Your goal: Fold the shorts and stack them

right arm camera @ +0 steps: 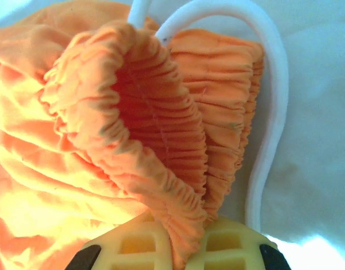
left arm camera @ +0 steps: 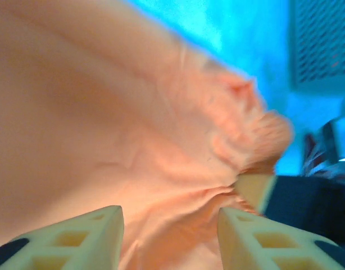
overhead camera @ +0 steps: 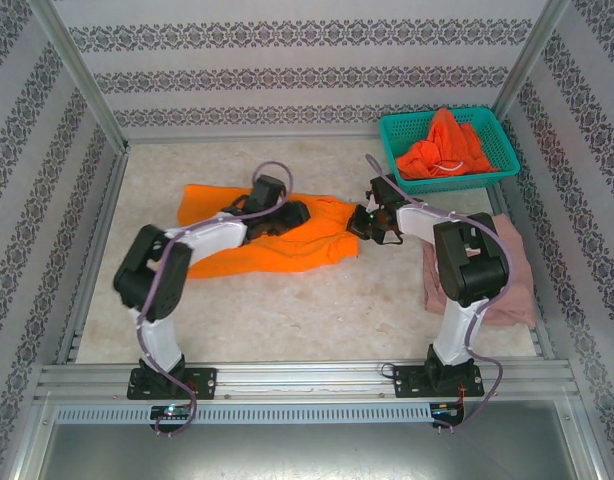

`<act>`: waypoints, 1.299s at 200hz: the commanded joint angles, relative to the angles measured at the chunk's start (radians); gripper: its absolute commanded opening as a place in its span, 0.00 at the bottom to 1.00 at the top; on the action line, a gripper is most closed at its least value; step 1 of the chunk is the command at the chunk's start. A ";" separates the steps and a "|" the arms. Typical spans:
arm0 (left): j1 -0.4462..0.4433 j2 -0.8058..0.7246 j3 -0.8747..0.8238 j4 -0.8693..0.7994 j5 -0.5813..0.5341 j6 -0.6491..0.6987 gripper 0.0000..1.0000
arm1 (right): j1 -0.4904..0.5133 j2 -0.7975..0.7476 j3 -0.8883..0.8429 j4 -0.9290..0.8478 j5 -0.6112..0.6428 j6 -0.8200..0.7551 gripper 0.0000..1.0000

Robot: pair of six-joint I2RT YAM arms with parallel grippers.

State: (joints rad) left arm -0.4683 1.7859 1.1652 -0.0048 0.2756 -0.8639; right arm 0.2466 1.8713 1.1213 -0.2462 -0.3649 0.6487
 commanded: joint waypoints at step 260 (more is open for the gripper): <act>0.248 -0.660 -0.463 -0.088 -0.011 0.089 1.00 | 0.426 0.288 1.231 -1.300 0.630 -0.152 0.27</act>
State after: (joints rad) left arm -0.2333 1.1160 0.7143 -0.1398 0.2428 -0.7490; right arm 0.6025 2.0605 2.2833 -1.5440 0.3832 0.4194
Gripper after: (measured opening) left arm 0.999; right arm 0.165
